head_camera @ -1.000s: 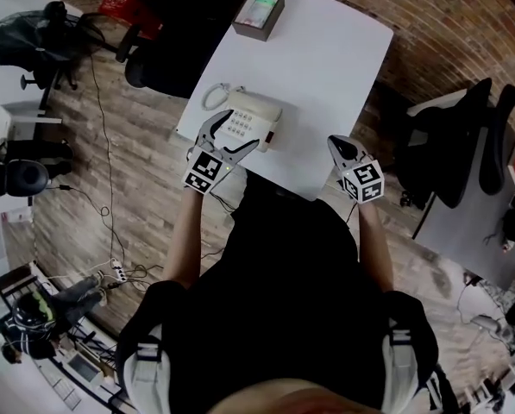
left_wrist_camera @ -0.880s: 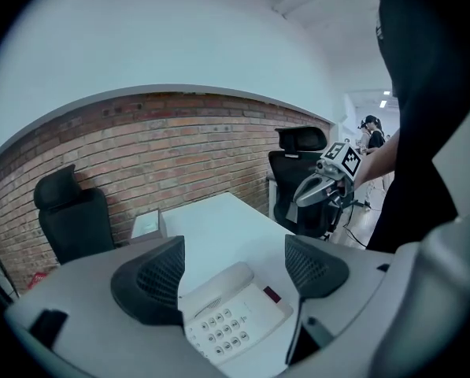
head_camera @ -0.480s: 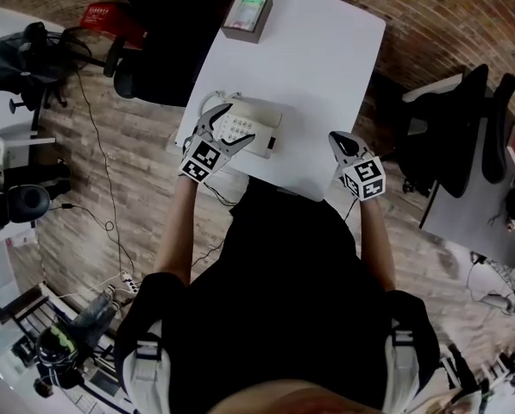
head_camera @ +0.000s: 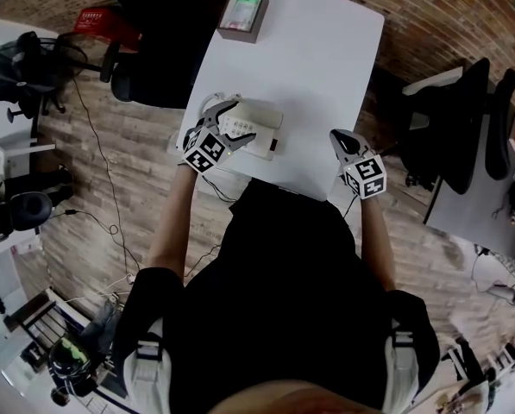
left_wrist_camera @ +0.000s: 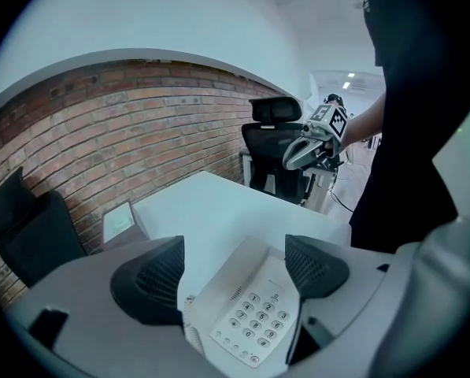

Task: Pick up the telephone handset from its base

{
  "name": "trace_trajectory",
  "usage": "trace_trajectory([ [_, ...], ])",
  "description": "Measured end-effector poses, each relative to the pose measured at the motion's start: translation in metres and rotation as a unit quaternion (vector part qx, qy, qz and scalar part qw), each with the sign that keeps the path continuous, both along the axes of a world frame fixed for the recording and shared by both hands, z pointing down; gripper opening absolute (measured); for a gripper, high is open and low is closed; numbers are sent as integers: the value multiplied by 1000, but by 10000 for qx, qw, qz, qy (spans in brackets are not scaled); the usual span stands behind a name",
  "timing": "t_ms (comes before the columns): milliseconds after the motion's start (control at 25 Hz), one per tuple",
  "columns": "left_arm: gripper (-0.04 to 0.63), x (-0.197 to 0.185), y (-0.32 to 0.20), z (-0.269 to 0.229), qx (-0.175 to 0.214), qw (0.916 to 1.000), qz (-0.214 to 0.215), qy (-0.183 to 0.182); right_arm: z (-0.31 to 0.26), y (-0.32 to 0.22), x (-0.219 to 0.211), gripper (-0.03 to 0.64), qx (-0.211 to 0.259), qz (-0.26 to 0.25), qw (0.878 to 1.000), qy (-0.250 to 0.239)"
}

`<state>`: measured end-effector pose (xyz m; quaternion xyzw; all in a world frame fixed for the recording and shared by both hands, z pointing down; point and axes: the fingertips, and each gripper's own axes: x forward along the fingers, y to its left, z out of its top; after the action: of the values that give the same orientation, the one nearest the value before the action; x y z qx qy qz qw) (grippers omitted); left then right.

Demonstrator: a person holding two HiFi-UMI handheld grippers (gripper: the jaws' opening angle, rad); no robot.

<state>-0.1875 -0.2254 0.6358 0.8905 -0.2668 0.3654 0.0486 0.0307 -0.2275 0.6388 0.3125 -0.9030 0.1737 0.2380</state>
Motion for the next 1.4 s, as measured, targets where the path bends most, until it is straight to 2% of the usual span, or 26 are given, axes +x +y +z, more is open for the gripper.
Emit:
trace_trajectory([
  [400,394,-1,-3,34,-232,9963,617,-558,13,1,6,0,-98,137,9999,6],
  [720,394,6,-3,65,-527,9877,1151,-916,20,7,9,0,-194,226,9996,-8],
  [1040,394,9,-3,98,-850,9700,1769,-1435,21,12,9,0,-227,323,9992,-3],
  [1400,393,12,-5,122,-871,9434,2464,-2039,23,18,25,0,-264,473,9985,57],
])
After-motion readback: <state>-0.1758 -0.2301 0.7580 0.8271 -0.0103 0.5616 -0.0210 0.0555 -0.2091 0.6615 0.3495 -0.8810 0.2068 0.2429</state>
